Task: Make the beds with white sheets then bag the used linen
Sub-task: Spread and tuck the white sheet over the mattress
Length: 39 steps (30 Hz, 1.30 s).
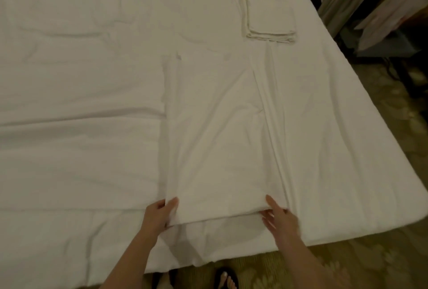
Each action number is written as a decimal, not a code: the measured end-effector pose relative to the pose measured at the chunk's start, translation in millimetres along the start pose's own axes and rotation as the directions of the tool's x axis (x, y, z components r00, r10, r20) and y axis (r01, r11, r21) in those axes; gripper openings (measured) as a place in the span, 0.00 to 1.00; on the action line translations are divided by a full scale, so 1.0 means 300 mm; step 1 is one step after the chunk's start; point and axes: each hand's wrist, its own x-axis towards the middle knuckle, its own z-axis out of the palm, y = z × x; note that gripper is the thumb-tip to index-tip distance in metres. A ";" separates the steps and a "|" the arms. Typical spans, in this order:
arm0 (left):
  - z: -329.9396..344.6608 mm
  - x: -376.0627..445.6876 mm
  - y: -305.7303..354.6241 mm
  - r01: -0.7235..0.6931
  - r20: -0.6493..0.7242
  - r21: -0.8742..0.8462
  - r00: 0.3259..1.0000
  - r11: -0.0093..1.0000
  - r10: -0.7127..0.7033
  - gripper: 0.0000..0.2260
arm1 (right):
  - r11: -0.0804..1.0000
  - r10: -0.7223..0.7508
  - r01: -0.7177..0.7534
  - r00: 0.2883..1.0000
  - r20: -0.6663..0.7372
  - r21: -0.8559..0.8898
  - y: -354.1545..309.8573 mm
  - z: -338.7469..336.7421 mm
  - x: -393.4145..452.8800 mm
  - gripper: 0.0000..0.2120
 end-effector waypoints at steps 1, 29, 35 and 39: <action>-0.017 -0.012 -0.007 0.036 -0.012 -0.120 0.999 0.992 -0.038 0.14 | 0.996 0.049 -0.051 0.998 0.039 0.070 0.039 0.010 -0.015 0.15; -0.802 0.211 0.040 -0.057 -0.307 -0.725 0.919 0.687 -0.248 0.14 | 0.935 0.100 -0.106 0.994 0.036 0.338 0.539 0.921 -0.354 0.14; -0.775 0.077 -0.137 0.017 -0.174 -0.785 0.954 0.620 -0.245 0.07 | 0.957 0.084 -0.104 0.993 0.084 0.271 0.565 0.776 -0.390 0.20; -0.782 0.062 -0.124 -0.041 -0.198 -0.799 0.960 0.599 -0.199 0.06 | 0.944 0.070 -0.107 0.990 0.125 0.313 0.562 0.776 -0.404 0.19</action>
